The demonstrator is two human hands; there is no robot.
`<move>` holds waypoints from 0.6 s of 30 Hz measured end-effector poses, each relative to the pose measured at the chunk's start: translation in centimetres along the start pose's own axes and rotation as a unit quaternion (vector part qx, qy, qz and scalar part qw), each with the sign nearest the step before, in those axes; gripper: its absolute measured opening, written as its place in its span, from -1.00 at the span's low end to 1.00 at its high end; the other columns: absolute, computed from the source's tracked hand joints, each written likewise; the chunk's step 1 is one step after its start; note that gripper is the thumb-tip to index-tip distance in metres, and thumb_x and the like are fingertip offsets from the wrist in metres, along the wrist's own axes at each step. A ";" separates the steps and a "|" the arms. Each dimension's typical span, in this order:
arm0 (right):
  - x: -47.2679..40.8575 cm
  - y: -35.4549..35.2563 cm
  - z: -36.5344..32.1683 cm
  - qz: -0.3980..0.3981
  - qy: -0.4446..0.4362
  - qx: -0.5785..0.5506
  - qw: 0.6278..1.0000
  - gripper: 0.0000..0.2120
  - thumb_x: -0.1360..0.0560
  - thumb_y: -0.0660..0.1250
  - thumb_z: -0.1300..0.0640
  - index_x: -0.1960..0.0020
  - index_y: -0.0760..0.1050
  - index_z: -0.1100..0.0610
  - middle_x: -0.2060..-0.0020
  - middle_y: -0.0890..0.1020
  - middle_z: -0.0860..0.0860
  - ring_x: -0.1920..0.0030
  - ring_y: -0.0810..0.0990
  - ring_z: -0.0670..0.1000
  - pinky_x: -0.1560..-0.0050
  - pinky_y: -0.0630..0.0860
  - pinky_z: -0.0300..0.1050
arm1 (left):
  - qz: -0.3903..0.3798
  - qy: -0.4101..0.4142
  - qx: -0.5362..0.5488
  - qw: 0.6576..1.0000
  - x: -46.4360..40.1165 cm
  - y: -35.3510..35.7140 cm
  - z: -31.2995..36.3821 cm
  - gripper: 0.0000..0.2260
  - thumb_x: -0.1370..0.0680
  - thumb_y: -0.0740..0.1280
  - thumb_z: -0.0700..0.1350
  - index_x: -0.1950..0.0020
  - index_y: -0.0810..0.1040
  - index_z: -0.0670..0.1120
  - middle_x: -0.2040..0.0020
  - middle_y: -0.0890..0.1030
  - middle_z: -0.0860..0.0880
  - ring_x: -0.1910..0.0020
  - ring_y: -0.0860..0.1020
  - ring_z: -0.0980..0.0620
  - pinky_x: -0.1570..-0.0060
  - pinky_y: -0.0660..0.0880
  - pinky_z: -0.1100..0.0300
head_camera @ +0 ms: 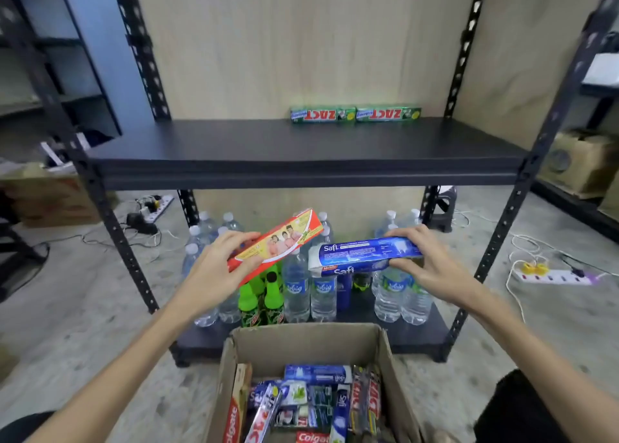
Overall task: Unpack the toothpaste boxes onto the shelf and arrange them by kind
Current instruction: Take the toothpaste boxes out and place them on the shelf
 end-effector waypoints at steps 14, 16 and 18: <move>-8.9 -13.8 -2.0 0.101 0.009 0.008 0.995 -0.69 -0.55 0.35 -0.06 -0.27 0.45 -0.24 -0.16 0.50 -0.16 -0.21 0.51 -0.15 -0.41 0.30 0.27 | 0.017 0.015 0.002 1.000 -14.7 -7.6 6.6 -0.81 -0.53 0.46 0.02 -0.14 0.65 0.14 -0.04 0.68 0.27 -0.04 0.62 0.28 -0.08 0.51 0.24; -10.6 -14.5 -1.1 0.101 0.028 0.013 0.994 -0.70 -0.56 0.35 -0.08 -0.27 0.44 -0.25 -0.15 0.49 -0.17 -0.21 0.49 -0.17 -0.43 0.27 0.25 | 0.000 0.000 -0.015 1.000 -17.2 -7.3 5.7 -0.81 -0.54 0.44 0.09 -0.14 0.65 0.16 -0.04 0.68 0.26 -0.03 0.63 0.23 -0.11 0.54 0.17; -12.3 -14.8 0.2 0.091 0.049 0.032 0.994 -0.73 -0.57 0.33 -0.08 -0.26 0.43 -0.24 -0.15 0.48 -0.17 -0.20 0.47 -0.17 -0.45 0.24 0.22 | -0.018 -0.018 -0.014 1.000 -19.6 -6.8 4.4 -0.82 -0.54 0.42 0.15 -0.11 0.66 0.18 -0.03 0.70 0.22 -0.01 0.65 0.19 -0.12 0.57 0.11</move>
Point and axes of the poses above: each hand's wrist, its own x-axis away from the middle knuckle, its own y-axis out of the palm, z = x × y, the point moved 6 cm from there along -x, towards the middle knuckle
